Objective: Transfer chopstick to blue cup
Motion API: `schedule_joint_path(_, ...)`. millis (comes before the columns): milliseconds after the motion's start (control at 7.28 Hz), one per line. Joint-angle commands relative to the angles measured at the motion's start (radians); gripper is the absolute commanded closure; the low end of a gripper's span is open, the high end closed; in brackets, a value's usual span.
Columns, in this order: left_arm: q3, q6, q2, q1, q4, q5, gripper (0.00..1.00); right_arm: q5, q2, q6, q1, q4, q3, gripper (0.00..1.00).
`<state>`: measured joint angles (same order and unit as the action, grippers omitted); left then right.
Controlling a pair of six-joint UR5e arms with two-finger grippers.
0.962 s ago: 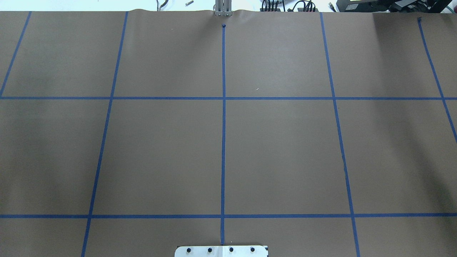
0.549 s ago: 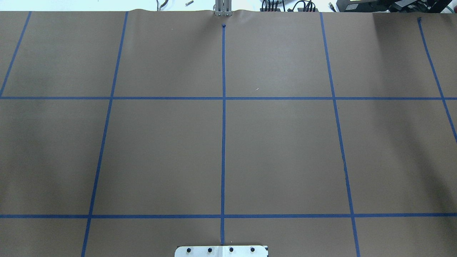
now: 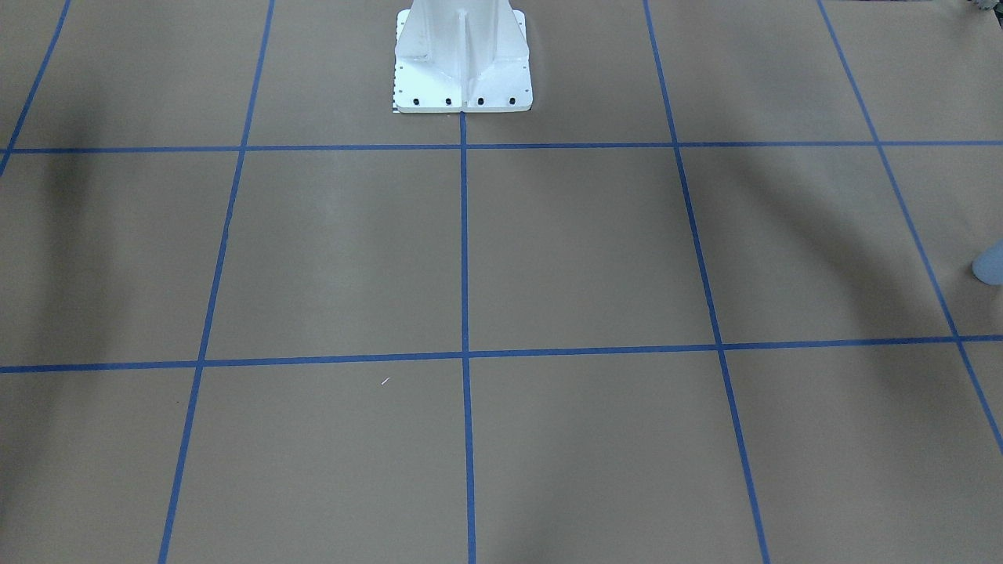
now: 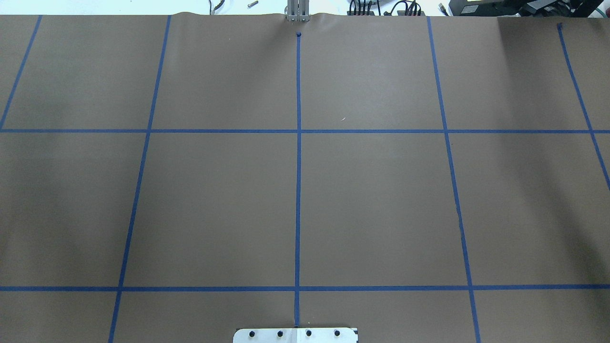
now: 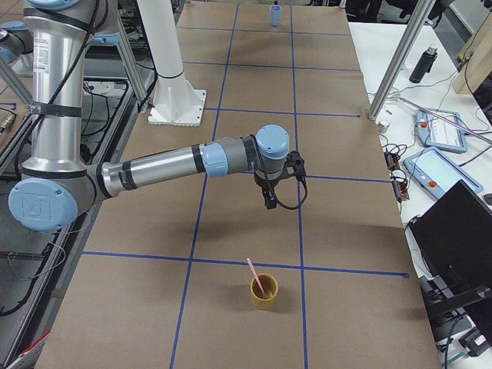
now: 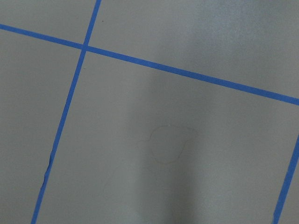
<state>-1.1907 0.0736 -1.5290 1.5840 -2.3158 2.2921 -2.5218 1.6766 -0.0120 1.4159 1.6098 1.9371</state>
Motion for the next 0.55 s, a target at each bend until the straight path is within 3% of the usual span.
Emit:
schedule_joint_path(0, 0.006, 0.096, -0.006, -0.048, -0.001, 0.001, 0.02, -0.002, 0.0, 0.001, -0.002, 0.001, 0.0, 0.0)
schedule_joint_path(412, 0.011, 0.126, -0.006, -0.09, 0.001, 0.0, 0.02, -0.002, 0.0, 0.001, -0.002, 0.001, 0.002, 0.0)
